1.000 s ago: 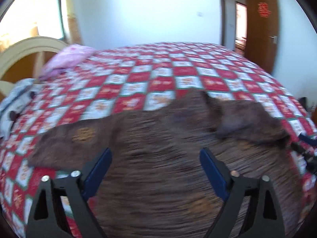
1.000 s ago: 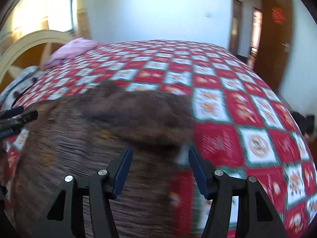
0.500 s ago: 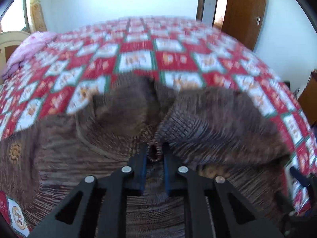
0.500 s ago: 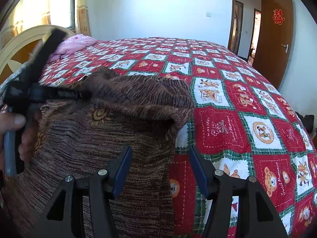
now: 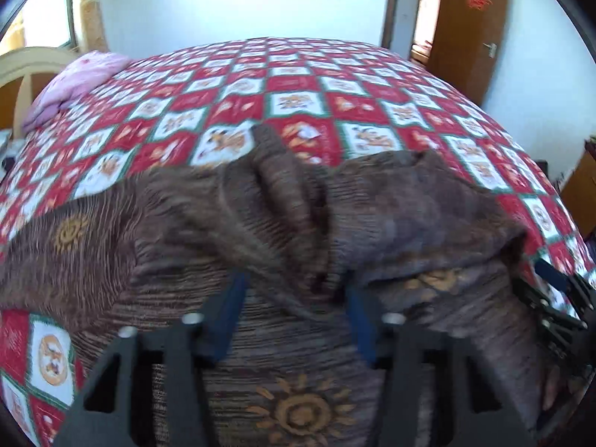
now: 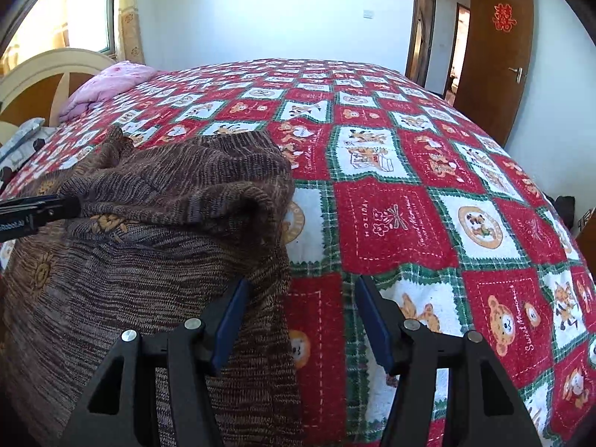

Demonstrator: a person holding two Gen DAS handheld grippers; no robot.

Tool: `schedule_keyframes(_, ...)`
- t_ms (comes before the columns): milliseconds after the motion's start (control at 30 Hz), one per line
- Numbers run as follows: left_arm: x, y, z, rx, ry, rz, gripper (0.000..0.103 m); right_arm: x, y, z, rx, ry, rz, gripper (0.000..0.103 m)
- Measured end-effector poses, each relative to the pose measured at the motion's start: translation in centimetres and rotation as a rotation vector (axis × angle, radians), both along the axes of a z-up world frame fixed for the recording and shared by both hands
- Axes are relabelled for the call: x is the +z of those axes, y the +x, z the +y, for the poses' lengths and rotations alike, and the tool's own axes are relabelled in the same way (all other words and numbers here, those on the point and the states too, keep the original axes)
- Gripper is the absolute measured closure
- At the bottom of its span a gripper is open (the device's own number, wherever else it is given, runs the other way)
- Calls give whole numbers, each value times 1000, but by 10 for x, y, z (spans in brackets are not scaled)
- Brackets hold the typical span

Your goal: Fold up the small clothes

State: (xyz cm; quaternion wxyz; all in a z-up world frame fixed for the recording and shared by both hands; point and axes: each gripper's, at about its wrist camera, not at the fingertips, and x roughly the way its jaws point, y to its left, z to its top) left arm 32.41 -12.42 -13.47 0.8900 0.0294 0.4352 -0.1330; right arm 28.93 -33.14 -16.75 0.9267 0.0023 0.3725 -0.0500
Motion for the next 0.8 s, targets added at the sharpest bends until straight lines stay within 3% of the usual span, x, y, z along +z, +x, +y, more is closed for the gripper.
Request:
schedule_keyframes(100, 3, 2, 15, 4, -90, 21, 42, 1, -4, 1, -2, 7, -9, 43)
schedule_keyframes(200, 23, 0, 28, 5, -148, -48, 42, 4, -4, 0, 6, 22, -11, 43)
schedule_keyframes(300, 37, 6, 39, 15, -149, -98, 25, 33, -4, -14, 13, 140, -95, 43)
schedule_keyframes(333, 38, 10, 42, 41, -118, -118, 21, 44, 2, -22, 29, 205, -116, 43)
schedule_keyframes(433, 30, 25, 44, 83, -17, -140, 21, 57, 43, -31, 56, 249, -66, 43)
schedule_keyframes(533, 14, 31, 47, 120, 70, -143, 19, 47, 104, -39, 65, 283, 17, 43)
schedule_keyframes(600, 3, 33, 50, 137, 95, -124, 18, 29, 143, -45, 78, 358, 87, 43)
schedule_keyframes(700, -13, 37, 58, 166, 81, -71, 18, 5, 172, -33, 146, 437, 178, 55)
schedule_keyframes(733, -16, 39, 61, 169, 65, -43, 18, 4, 172, -23, 176, 387, 177, 79)
schedule_keyframes(767, -16, 40, 62, 171, 48, -36, 18, 3, 170, -16, 188, 342, 179, 95)
schedule_keyframes(800, -15, 40, 63, 171, 40, -39, 18, 4, 167, -10, 198, 306, 178, 95)
